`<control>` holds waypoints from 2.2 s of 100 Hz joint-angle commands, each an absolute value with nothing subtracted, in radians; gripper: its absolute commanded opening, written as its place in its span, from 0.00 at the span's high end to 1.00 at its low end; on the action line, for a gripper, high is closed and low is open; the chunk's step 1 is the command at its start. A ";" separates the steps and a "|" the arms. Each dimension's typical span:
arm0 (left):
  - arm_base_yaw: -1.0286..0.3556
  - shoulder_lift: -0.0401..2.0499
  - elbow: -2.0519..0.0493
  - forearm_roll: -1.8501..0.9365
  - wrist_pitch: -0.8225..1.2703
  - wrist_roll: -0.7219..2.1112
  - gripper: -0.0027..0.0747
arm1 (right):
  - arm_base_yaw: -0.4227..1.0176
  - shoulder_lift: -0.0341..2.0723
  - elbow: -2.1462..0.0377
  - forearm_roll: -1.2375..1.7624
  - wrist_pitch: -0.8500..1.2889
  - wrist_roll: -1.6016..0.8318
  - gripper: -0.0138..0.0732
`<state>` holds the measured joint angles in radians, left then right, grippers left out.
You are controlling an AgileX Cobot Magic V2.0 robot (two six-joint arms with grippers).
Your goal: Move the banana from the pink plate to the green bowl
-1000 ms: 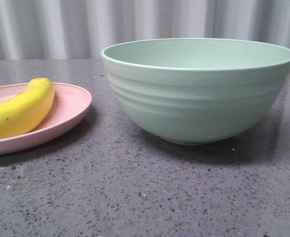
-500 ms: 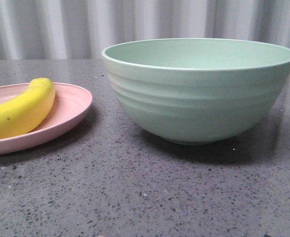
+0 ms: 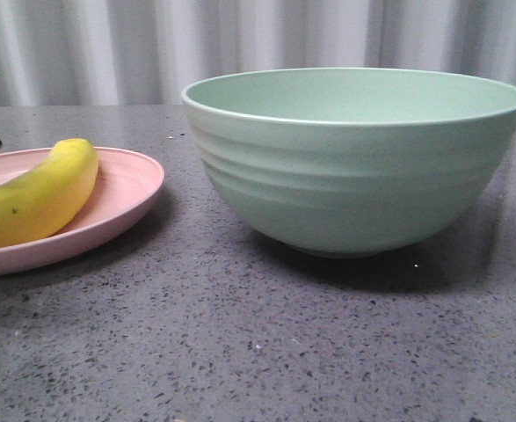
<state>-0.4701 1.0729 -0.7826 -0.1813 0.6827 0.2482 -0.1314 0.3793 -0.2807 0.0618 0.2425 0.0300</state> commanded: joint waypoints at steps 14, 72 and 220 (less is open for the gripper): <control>-0.479 1.157 -0.870 -0.176 0.757 0.250 0.44 | -0.137 0.395 -0.320 0.062 0.164 0.022 0.92; -0.477 1.231 -0.870 -0.150 0.715 0.250 0.47 | -0.137 0.395 -0.320 0.062 0.164 0.022 0.92; -0.937 1.133 -1.055 -0.273 0.593 0.251 0.99 | 0.439 0.955 -0.881 0.637 0.314 0.019 0.42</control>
